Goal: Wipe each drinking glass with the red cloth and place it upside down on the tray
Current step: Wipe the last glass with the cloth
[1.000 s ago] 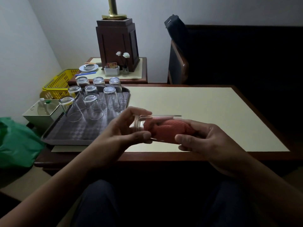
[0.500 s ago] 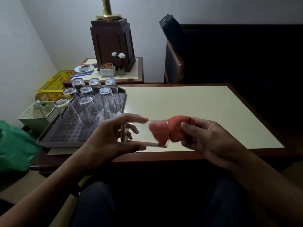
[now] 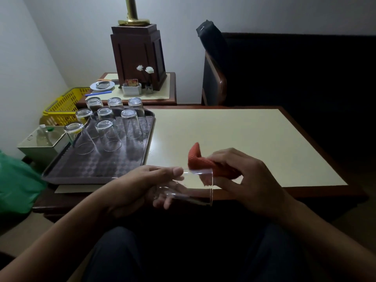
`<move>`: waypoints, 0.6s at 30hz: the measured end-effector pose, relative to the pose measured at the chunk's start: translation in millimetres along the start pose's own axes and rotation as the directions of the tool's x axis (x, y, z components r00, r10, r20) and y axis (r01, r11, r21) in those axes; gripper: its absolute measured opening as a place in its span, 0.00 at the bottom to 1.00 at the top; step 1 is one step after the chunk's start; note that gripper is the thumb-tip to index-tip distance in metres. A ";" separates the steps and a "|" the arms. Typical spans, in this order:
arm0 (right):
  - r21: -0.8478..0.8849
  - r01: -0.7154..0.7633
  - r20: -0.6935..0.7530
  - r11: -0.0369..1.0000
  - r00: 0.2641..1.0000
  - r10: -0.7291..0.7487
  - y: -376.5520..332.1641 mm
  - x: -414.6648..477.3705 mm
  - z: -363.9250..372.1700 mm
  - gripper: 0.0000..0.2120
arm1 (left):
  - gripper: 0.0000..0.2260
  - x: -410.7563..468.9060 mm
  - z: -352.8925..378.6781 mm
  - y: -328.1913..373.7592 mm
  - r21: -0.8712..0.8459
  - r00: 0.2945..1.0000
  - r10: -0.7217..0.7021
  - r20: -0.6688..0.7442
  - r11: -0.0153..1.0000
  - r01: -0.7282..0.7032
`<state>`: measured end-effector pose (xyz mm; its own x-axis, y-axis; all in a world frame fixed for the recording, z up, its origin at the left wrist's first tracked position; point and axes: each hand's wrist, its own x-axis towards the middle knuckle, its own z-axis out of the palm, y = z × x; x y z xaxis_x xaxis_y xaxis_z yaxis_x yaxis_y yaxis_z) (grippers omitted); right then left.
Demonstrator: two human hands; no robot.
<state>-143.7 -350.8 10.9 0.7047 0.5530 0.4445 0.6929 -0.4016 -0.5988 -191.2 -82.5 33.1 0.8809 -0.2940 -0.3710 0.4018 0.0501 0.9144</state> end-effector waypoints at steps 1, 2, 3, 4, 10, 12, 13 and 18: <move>-0.085 0.073 -0.011 0.994 0.997 -0.074 4.2 -0.3 1.2 0.18 | 0.45 0.0 -0.8 -1.3 0.023 0.999 -0.028 0.022 0.999 0.028; -0.174 0.126 -0.019 0.977 0.991 -0.131 6.7 -0.3 2.7 0.18 | 0.46 0.6 -1.5 -2.8 0.047 0.998 -0.049 0.039 0.998 0.048; -0.212 0.163 -0.025 0.964 0.985 -0.173 7.8 -1.2 4.3 0.18 | 0.44 1.2 -1.8 -4.2 0.067 0.996 -0.059 0.061 0.996 0.055; -0.180 0.168 -0.043 0.969 0.983 -0.179 5.0 -2.9 5.5 0.18 | 0.40 1.0 -1.3 -4.4 0.086 0.994 -0.050 0.093 0.995 0.042; 0.505 -0.431 0.007 0.748 0.868 0.496 -23.5 -2.3 23.1 0.20 | 0.25 -3.8 -0.3 -0.9 0.351 0.937 0.334 0.106 0.869 -0.349; 0.660 -0.624 0.331 0.419 0.742 0.583 -26.3 0.4 30.8 0.16 | 0.25 -5.4 -1.4 1.4 0.526 0.822 0.536 0.191 0.651 -0.547; 0.645 -0.720 0.502 0.257 0.653 0.568 -30.7 0.4 33.7 0.14 | 0.24 -5.0 -2.5 1.4 0.606 0.768 0.589 0.252 0.522 -0.600; 0.703 -0.701 0.539 0.123 0.637 0.550 -22.1 -0.2 39.8 0.13 | 0.24 -2.6 -4.9 -7.6 0.535 0.837 0.541 0.083 0.684 -0.496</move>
<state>-165.2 -313.0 -2.4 0.7481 0.5253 -0.4055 -0.5158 0.0759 -0.8534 -195.3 -77.5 26.2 0.9336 -0.2985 0.1982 -0.2960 -0.3308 0.8961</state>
